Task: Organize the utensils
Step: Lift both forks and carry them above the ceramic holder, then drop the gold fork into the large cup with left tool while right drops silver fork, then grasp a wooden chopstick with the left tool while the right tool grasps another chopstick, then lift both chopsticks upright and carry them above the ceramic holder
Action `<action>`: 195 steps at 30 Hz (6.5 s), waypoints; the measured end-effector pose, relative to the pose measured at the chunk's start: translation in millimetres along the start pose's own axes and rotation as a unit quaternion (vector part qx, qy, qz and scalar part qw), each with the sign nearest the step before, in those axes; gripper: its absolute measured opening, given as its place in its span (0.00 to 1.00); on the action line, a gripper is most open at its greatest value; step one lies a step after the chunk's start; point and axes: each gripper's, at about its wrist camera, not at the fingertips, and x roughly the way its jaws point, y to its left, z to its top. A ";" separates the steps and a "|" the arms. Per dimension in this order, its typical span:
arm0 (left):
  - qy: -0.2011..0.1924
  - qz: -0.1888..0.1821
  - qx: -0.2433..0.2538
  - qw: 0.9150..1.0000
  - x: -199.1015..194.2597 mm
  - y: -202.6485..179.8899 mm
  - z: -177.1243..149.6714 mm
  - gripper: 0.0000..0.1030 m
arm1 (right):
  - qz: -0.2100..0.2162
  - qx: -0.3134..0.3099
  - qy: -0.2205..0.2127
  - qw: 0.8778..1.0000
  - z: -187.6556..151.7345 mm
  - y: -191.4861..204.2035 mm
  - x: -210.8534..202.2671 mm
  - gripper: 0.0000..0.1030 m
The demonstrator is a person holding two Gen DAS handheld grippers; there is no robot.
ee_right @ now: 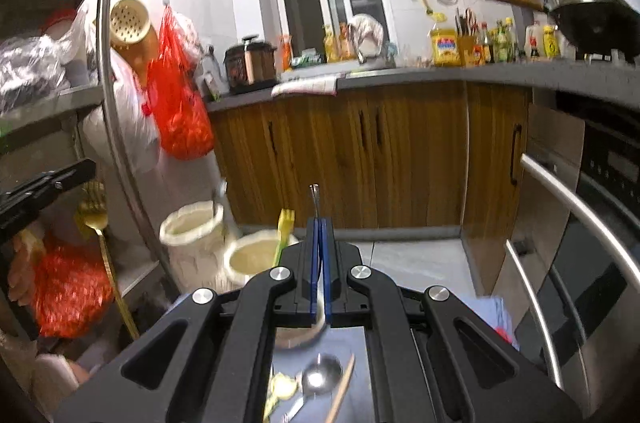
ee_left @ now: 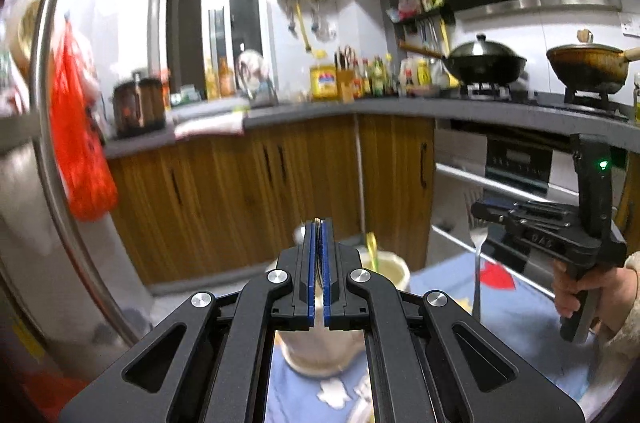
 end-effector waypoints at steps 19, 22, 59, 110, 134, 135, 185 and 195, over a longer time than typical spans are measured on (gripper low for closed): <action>-0.067 0.165 -0.026 0.984 31.7 68.3 68.4 0.03 | -0.101 0.021 -0.075 0.992 62.0 -5.7 68.5 0.02; -0.062 0.190 -0.015 0.980 46.8 65.5 55.4 0.03 | -0.098 0.018 -0.068 0.993 50.5 -7.1 79.1 0.02; 0.029 0.106 -0.017 0.994 111.4 46.2 -25.5 0.04 | 0.010 0.004 -0.004 1.000 -17.5 8.2 110.9 0.02; 0.228 -0.004 -0.048 0.973 61.1 -33.1 -103.0 0.90 | -0.015 0.042 0.190 0.981 -83.5 -26.0 21.2 0.94; 0.345 -0.055 -0.063 0.935 102.7 -45.2 -170.2 0.60 | -0.019 -0.008 0.298 0.954 -128.8 -13.8 56.4 0.31; 0.346 -0.058 -0.060 0.935 101.4 -47.7 -170.5 0.59 | -0.018 -0.007 0.299 0.954 -128.9 -13.3 57.3 0.28; 0.143 -0.074 -0.062 0.985 36.5 -22.2 -72.7 0.06 | 0.030 0.043 0.127 0.991 -61.2 -6.1 14.5 0.06; 0.036 -0.045 -0.102 0.993 66.0 25.4 7.9 0.06 | 0.068 0.039 0.042 0.996 11.7 17.0 48.1 0.06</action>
